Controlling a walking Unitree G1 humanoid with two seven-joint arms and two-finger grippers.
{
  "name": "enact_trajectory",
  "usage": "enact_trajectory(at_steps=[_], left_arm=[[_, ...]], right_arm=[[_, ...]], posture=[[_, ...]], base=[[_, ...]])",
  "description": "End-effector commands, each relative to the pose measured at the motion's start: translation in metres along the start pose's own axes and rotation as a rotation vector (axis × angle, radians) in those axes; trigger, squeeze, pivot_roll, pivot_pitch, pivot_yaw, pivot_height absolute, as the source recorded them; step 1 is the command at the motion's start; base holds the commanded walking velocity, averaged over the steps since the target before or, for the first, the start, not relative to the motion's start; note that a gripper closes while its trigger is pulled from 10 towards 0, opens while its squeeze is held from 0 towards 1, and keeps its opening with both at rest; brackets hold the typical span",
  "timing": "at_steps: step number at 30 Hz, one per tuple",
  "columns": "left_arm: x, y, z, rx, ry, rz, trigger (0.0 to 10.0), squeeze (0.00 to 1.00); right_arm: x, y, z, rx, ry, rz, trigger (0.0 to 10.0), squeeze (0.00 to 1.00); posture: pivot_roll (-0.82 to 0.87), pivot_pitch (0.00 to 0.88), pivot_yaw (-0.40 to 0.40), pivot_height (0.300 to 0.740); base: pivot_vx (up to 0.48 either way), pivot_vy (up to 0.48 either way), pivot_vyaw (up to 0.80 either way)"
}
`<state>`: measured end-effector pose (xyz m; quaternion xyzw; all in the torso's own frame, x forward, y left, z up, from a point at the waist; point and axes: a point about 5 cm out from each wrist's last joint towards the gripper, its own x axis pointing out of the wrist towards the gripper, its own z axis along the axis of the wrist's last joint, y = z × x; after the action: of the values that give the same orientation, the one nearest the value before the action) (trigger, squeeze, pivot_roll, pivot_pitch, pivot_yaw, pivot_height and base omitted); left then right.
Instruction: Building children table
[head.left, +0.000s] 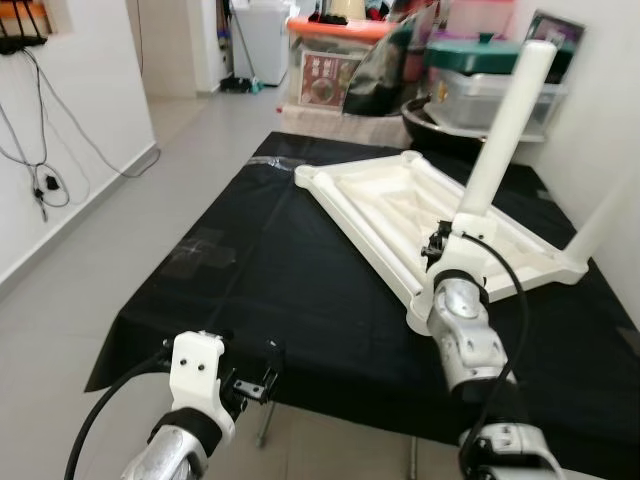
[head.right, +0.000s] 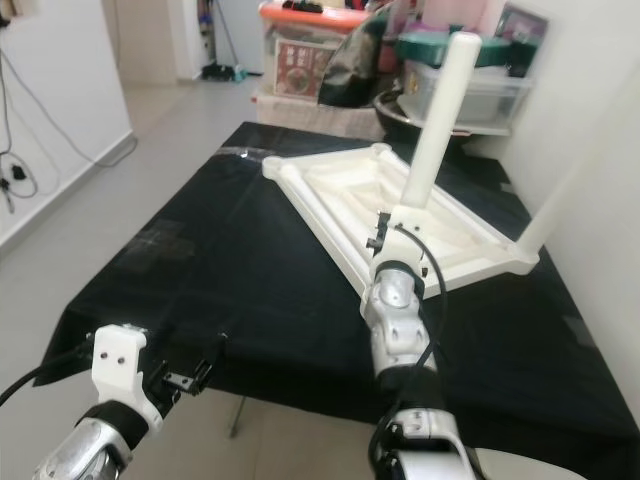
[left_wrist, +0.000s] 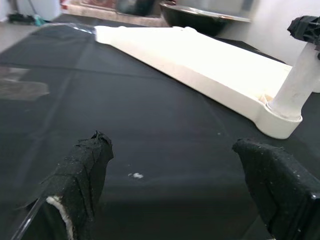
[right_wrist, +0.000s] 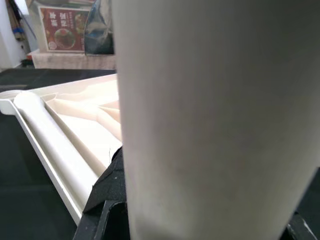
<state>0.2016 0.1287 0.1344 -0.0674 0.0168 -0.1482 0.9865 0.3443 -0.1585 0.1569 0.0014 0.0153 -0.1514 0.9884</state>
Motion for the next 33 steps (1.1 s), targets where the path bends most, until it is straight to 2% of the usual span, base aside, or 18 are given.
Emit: enact_trajectory(at_steps=[1,2,5,6,7,8,12,14,15,17,18,21,24,25,26,29,31,33], left_arm=[[0.000,0.000,-0.001,-0.006,0.005,-0.005,10.0,0.00],[0.000,0.000,-0.001,-0.007,0.006,-0.006,10.0,0.00],[0.000,0.000,-0.001,-0.007,0.006,-0.007,10.0,0.00],[0.001,0.000,-0.001,-0.007,0.006,-0.008,10.0,0.00],[0.001,0.000,-0.001,-0.007,0.006,-0.008,10.0,0.00],[0.001,0.000,-0.001,-0.006,0.005,-0.008,10.0,0.00],[0.002,0.000,-0.001,-0.006,0.004,-0.007,10.0,0.00],[0.002,0.000,-0.001,-0.006,0.004,-0.007,10.0,0.00],[0.002,0.000,-0.001,-0.006,0.004,-0.008,10.0,0.00],[0.002,0.000,-0.001,-0.006,0.004,-0.008,10.0,0.00],[0.002,0.000,-0.001,-0.006,0.004,-0.011,10.0,0.00],[0.002,0.000,-0.001,-0.008,0.006,-0.018,10.0,0.00],[0.002,0.000,-0.001,-0.008,0.006,-0.019,10.0,0.00],[0.002,0.000,-0.001,-0.009,0.007,-0.020,10.0,0.00],[0.002,0.000,-0.001,-0.008,0.007,-0.020,10.0,0.00],[0.002,0.000,-0.001,-0.008,0.007,-0.020,10.0,0.00],[0.001,0.000,-0.001,-0.008,0.007,-0.020,10.0,0.00],[0.000,0.000,-0.001,-0.008,0.007,-0.021,10.0,0.00]], right_arm=[[-0.006,0.006,-0.020,-0.071,0.098,0.054,0.4,0.00],[-0.009,0.014,-0.017,-0.079,0.090,0.112,10.0,0.00],[-0.010,0.020,-0.013,-0.088,0.074,0.155,10.0,0.00],[-0.008,0.026,-0.004,-0.028,0.034,0.240,10.0,0.06],[-0.008,0.026,-0.004,-0.028,0.034,0.240,10.0,0.06],[-0.002,0.027,0.009,0.013,-0.019,0.294,10.0,1.00],[0.012,0.022,0.038,0.065,-0.104,0.347,10.0,1.00],[0.012,0.022,0.038,0.065,-0.104,0.347,10.0,1.00],[0.015,0.020,0.048,0.064,-0.132,0.387,10.0,0.17],[0.015,0.020,0.048,0.064,-0.132,0.387,10.0,0.17],[0.015,0.019,0.056,0.057,-0.157,0.442,10.0,0.00],[0.013,0.018,0.056,-0.038,-0.171,0.580,10.0,0.00],[0.012,0.020,0.050,-0.056,-0.152,0.636,10.0,0.00],[0.011,0.023,0.044,-0.073,-0.134,0.698,10.0,0.00],[0.004,0.027,0.033,-0.117,-0.102,0.826,10.0,0.00],[0.004,0.027,0.033,-0.117,-0.102,0.826,10.0,0.00],[-0.005,0.035,0.018,-0.164,-0.052,1.008,10.0,0.00],[-0.008,0.040,0.014,-0.169,-0.038,1.074,10.0,0.00]], posture=[[0.18,0.000,-0.091,0.740],[0.17,0.000,-0.093,0.740],[0.17,0.000,-0.093,0.740],[0.17,0.000,-0.087,0.740],[0.17,0.000,-0.087,0.740],[0.17,0.000,-0.087,0.740],[0.17,0.000,-0.083,0.740],[0.17,0.000,-0.083,0.740],[0.17,0.000,-0.081,0.740],[0.17,0.000,-0.081,0.740],[0.17,0.000,-0.079,0.740],[0.16,0.000,-0.079,0.740],[0.16,0.000,-0.079,0.740],[0.17,0.000,-0.085,0.740],[0.17,0.000,-0.085,0.740],[0.17,0.000,-0.085,0.740],[0.18,0.000,-0.089,0.740],[0.19,0.000,-0.090,0.740]], base=[[0.000,0.000,0.00],[0.000,0.000,0.00],[0.000,0.000,0.00],[0.000,0.000,0.00],[0.000,0.000,0.00],[0.000,0.000,0.00],[0.000,0.000,0.00],[0.000,0.000,0.00],[0.000,0.000,0.00],[0.000,0.000,0.00],[0.000,0.000,0.00],[0.000,0.000,0.00],[0.000,0.000,0.00],[0.000,0.000,0.00],[0.000,0.000,0.00],[0.000,0.000,0.00],[0.000,0.000,0.00],[0.000,0.000,0.00]])
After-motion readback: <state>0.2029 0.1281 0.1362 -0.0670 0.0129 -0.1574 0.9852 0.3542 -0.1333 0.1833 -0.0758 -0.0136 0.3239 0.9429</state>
